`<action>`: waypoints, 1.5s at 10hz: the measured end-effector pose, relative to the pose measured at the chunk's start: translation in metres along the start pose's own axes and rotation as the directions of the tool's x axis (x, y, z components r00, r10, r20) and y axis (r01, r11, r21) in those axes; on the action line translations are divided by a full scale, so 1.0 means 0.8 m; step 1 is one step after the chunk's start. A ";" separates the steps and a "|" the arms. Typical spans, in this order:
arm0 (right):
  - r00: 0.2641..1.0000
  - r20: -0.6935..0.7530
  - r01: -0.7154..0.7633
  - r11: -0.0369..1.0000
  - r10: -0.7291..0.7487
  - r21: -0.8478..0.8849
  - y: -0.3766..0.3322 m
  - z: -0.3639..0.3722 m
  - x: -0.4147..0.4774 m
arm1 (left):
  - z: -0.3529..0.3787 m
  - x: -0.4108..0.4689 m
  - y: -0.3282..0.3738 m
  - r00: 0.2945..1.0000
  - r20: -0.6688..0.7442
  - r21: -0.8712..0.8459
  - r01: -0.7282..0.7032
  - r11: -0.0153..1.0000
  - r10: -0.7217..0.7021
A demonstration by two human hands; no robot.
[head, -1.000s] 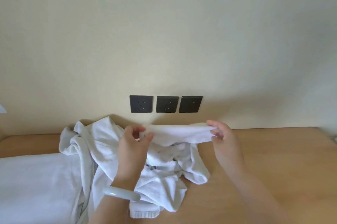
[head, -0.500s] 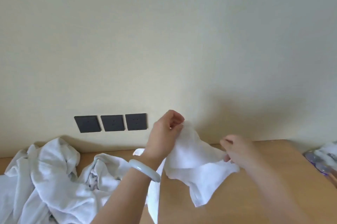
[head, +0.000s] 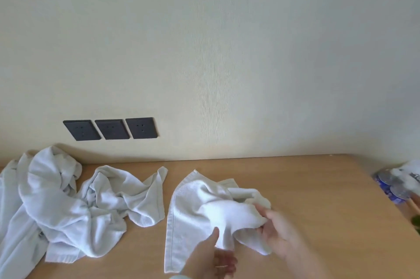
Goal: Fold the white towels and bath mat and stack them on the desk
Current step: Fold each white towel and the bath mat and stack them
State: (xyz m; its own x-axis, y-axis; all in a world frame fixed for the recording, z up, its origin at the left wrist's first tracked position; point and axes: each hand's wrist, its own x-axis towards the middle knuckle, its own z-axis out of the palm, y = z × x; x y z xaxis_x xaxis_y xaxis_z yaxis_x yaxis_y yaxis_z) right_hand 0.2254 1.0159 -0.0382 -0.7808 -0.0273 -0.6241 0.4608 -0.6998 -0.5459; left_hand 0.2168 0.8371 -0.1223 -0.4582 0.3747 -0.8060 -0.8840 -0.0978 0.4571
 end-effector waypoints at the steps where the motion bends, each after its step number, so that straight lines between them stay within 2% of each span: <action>1: 0.994 0.085 0.075 0.997 -0.075 0.002 -0.009 -0.002 -0.005 | 0.029 0.000 -0.001 0.956 0.293 -0.479 0.179 0.859 -0.036; 2: 0.984 0.152 0.090 0.995 -0.096 0.041 -0.026 -0.008 -0.010 | 0.050 0.007 0.022 0.992 0.117 -0.751 0.060 0.657 0.043; 3: 0.975 0.003 0.222 0.975 -0.222 -0.023 -0.054 -0.021 -0.003 | 0.042 -0.003 0.056 0.974 -0.205 -0.784 -0.224 0.579 0.099; 4: 0.953 -0.138 0.293 0.937 -0.270 0.189 -0.089 -0.030 0.009 | 0.031 -0.038 0.104 0.922 -0.339 -0.771 -0.386 0.506 0.186; 5: 0.951 -0.105 0.308 0.876 -0.290 0.372 -0.138 -0.016 0.015 | 0.048 -0.091 0.189 0.877 -0.224 -0.672 -0.455 0.584 0.426; 6: 0.910 -0.082 0.380 0.738 -0.406 0.557 -0.195 0.005 0.003 | 0.048 -0.130 0.262 0.675 -0.198 -0.737 -0.581 0.347 0.710; 7: 0.830 -0.136 0.505 0.624 -0.541 0.597 -0.237 0.000 -0.026 | 0.041 -0.180 0.308 0.611 -0.223 -0.782 -0.577 0.235 0.759; 8: 0.810 -0.160 0.530 0.589 -0.564 0.609 -0.237 -0.036 -0.040 | 0.013 -0.195 0.289 0.561 -0.222 -0.668 -0.683 0.295 0.797; 9: 0.870 -0.191 0.490 0.755 -0.454 0.436 -0.189 -0.091 -0.029 | -0.018 -0.159 0.221 0.686 -0.170 -0.571 -0.654 0.497 0.707; 10: 0.921 -0.236 0.379 0.855 -0.310 0.354 -0.116 -0.155 -0.003 | -0.050 -0.101 0.139 0.786 -0.217 -0.513 -0.596 0.618 0.578; 11: 0.929 -0.340 0.251 0.926 -0.148 0.282 -0.057 -0.203 0.004 | -0.074 -0.060 0.064 0.816 -0.369 -0.416 -0.573 0.706 0.445; 12: 0.894 -0.442 0.187 0.956 -0.070 0.226 -0.025 -0.223 -0.006 | -0.098 -0.039 0.014 0.831 -0.468 -0.371 -0.495 0.785 0.302; 14: 0.844 -0.532 0.274 0.909 -0.072 0.313 -0.019 -0.262 -0.020 | -0.144 -0.047 -0.007 0.819 -0.554 -0.495 -0.471 0.731 0.152; 15: 0.786 -0.612 0.295 0.922 -0.086 0.250 -0.030 -0.277 -0.019 | -0.152 -0.059 0.006 0.845 -0.517 -0.565 -0.457 0.687 0.137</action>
State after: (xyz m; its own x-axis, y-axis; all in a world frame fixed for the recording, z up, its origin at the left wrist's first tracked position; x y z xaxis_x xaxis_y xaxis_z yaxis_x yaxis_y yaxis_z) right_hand 0.3194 1.1912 -0.1396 -0.3952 0.4753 -0.7860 0.0894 -0.8317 -0.5479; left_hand 0.2225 0.7067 -0.1280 -0.5559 -0.1733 -0.8130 -0.4504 -0.7592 0.4698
